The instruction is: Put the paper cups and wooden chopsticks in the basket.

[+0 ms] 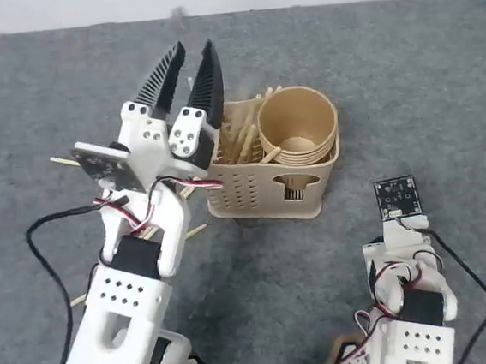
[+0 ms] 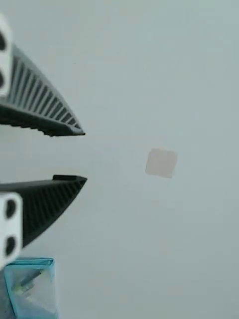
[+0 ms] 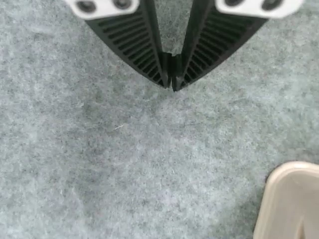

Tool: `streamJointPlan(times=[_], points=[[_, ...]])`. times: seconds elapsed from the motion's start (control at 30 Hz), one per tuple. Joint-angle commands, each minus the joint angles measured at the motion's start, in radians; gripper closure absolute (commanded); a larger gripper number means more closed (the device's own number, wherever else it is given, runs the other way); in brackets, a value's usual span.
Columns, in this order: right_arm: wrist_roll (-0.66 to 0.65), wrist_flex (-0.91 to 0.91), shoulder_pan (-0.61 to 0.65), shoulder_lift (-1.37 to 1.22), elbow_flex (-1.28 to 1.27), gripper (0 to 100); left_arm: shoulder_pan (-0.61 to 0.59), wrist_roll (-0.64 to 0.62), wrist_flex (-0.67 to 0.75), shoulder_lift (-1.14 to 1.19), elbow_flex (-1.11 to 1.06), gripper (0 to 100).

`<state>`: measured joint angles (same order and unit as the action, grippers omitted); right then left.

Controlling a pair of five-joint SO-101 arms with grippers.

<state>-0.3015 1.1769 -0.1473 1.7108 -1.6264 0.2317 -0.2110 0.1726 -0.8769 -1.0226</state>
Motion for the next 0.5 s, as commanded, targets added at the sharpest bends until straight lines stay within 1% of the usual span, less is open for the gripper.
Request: streamJointPlan(times=[0.0,0.1,0.2,0.23,0.33,0.47], points=[[-0.011,0.013,0.001,0.012,0.011,99.2,-0.014,-0.008,-0.078,-0.060,0.024,87],[-0.011,0.013,0.001,0.012,0.011,99.2,-0.014,-0.011,-0.184,-0.187,0.028,87],[-0.011,0.013,0.001,0.012,0.011,99.2,-0.021,-0.008,-0.345,-0.348,0.028,87],[-0.011,0.013,0.001,0.012,0.011,99.2,-0.041,-0.006,-0.404,-0.405,0.027,87],[-0.011,0.013,0.001,0.012,0.011,99.2,-0.132,-0.011,-0.582,-0.549,0.024,87],[-0.011,0.013,0.001,0.012,0.011,99.2,-0.321,-0.012,-0.790,-0.638,0.022,87]])
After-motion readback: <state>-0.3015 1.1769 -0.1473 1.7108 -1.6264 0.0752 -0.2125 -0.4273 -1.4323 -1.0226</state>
